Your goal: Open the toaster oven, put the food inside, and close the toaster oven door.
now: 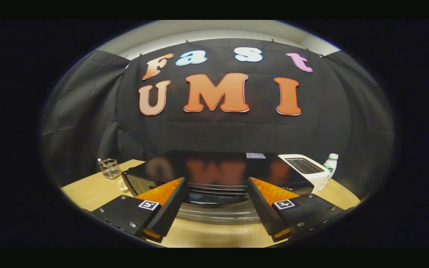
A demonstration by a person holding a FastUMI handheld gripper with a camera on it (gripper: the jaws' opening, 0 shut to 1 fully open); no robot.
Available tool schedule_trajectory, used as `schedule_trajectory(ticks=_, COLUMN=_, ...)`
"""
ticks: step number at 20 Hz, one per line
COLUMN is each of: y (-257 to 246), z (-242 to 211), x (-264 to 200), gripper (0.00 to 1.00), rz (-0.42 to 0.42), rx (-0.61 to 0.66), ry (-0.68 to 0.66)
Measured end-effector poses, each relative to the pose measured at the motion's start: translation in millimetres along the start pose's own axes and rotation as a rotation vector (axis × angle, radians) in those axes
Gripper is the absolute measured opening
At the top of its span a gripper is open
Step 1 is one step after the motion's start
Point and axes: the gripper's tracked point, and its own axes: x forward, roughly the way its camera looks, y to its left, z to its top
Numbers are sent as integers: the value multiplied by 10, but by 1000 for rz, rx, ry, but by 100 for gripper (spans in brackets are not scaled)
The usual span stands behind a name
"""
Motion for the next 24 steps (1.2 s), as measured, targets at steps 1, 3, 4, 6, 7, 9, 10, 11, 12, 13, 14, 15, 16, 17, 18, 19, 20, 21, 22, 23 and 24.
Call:
schedule_trajectory(ticks=1, y=14, z=-22, x=-39, gripper=94, rz=10, rx=14, ry=-1)
schedule_trajectory(ticks=3, y=17, z=-25, x=-143, gripper=91, rz=36, rx=27, ry=-19)
schedule_trajectory(ticks=4, y=37, z=-79, x=-203, gripper=91, rz=45, rx=21, ry=-17)
schedule_trajectory(ticks=6, y=61, z=-128, x=-361, gripper=91, rz=59, rx=4, ry=-14)
schedule_trajectory(ticks=7, y=70, z=-172, x=-455, gripper=90, rz=67, rx=-4, ry=-4)
schedule_trajectory(ticks=9, y=77, z=-299, x=-640, gripper=91, rz=87, rx=-16, ry=23)
schedule_trajectory(ticks=10, y=96, z=-360, x=-733, gripper=91, rz=97, rx=-23, ry=37)
schedule_trajectory(ticks=11, y=114, z=-429, x=-809, gripper=90, rz=105, rx=-30, ry=51)
schedule_trajectory(ticks=12, y=123, z=-505, x=-877, gripper=90, rz=116, rx=-40, ry=68)
schedule_trajectory(ticks=13, y=129, z=-590, x=-931, gripper=90, rz=123, rx=-56, ry=86)
schedule_trajectory(ticks=14, y=138, z=-669, x=-972, gripper=90, rz=131, rx=-80, ry=108)
schedule_trajectory(ticks=15, y=157, z=-767, x=-1032, gripper=90, rz=141, rx=-99, ry=134)
schedule_trajectory(ticks=16, y=156, z=-857, x=-1049, gripper=91, rz=147, rx=-108, ry=157)
schedule_trajectory(ticks=17, y=152, z=-935, x=-1072, gripper=91, rz=153, rx=-109, ry=178)
schedule_trajectory(ticks=18, y=147, z=-1012, x=-1118, gripper=91, rz=160, rx=-106, ry=195)
schedule_trajectory(ticks=19, y=140, z=-1098, x=-1147, gripper=91, rz=168, rx=-97, ry=217)
schedule_trajectory(ticks=20, y=140, z=-1179, x=-1155, gripper=91, rz=174, rx=-91, ry=236)
schedule_trajectory(ticks=21, y=123, z=-1268, x=-1155, gripper=91, rz=171, rx=-83, ry=260)
schedule_trajectory(ticks=22, y=122, z=-1352, x=-1159, gripper=90, rz=174, rx=-73, ry=284)
schedule_trajectory(ticks=23, y=140, z=-1426, x=-1168, gripper=90, rz=181, rx=-74, ry=301)
schedule_trajectory(ticks=24, y=148, z=-1472, x=-1177, gripper=90, rz=185, rx=-82, ry=308)
